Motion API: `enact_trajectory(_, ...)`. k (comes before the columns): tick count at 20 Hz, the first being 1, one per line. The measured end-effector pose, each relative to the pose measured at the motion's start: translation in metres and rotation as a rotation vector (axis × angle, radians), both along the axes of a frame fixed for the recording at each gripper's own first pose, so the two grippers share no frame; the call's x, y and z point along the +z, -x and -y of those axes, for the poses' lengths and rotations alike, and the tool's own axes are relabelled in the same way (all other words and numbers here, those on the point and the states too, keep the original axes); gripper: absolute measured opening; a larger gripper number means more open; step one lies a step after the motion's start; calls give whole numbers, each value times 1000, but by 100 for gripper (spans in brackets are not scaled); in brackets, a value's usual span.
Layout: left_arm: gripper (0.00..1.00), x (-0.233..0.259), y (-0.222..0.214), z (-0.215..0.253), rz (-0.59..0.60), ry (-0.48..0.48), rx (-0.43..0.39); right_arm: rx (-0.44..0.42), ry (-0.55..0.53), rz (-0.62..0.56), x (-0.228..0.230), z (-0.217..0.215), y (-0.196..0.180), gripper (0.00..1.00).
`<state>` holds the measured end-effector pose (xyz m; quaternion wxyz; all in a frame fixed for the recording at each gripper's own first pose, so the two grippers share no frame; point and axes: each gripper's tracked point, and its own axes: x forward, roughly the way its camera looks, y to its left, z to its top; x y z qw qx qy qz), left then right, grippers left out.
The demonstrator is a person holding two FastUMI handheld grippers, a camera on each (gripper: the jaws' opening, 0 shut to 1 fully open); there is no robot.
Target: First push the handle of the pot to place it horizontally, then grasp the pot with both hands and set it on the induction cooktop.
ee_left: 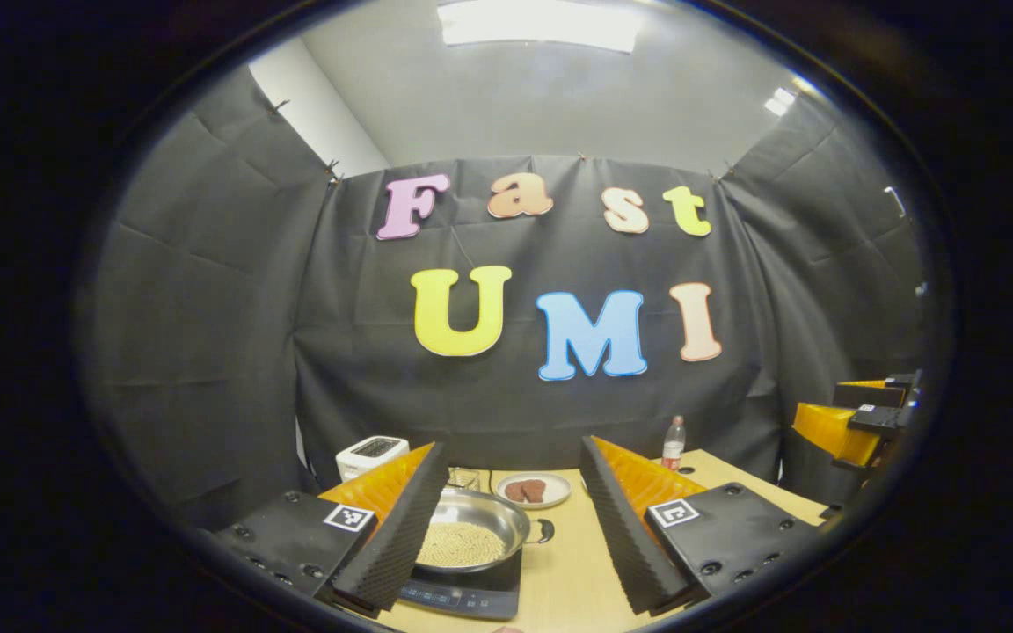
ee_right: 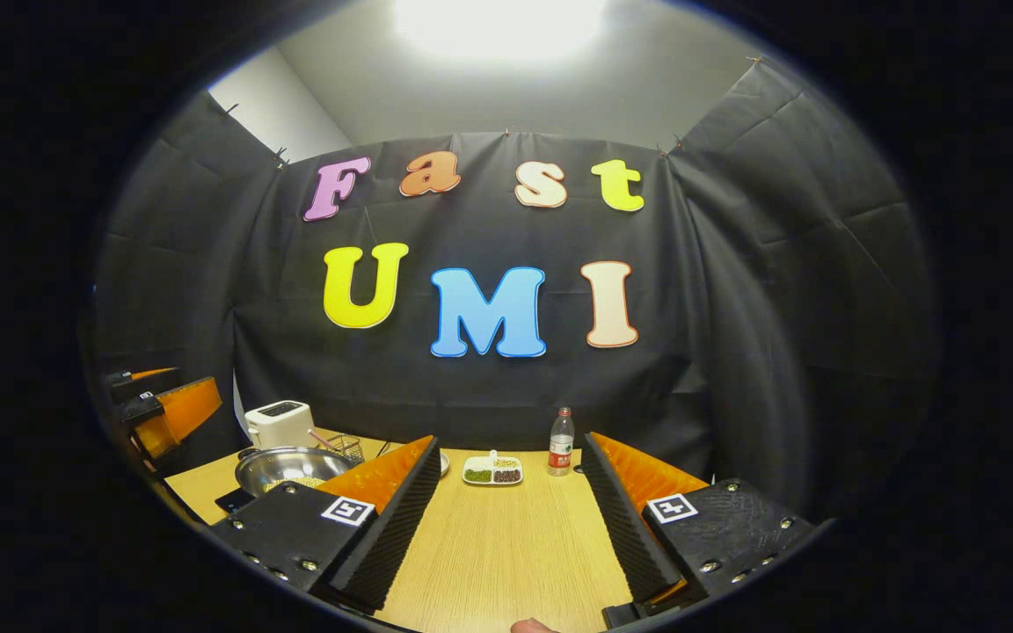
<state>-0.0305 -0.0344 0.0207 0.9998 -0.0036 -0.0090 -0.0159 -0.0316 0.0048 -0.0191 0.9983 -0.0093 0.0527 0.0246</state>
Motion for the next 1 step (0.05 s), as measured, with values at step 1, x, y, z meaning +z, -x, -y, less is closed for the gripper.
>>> enact_trajectory(1, 94, 0, 0, 0, 0, 0, 1, -1, -1, 2, 1, 0, 1, 97)
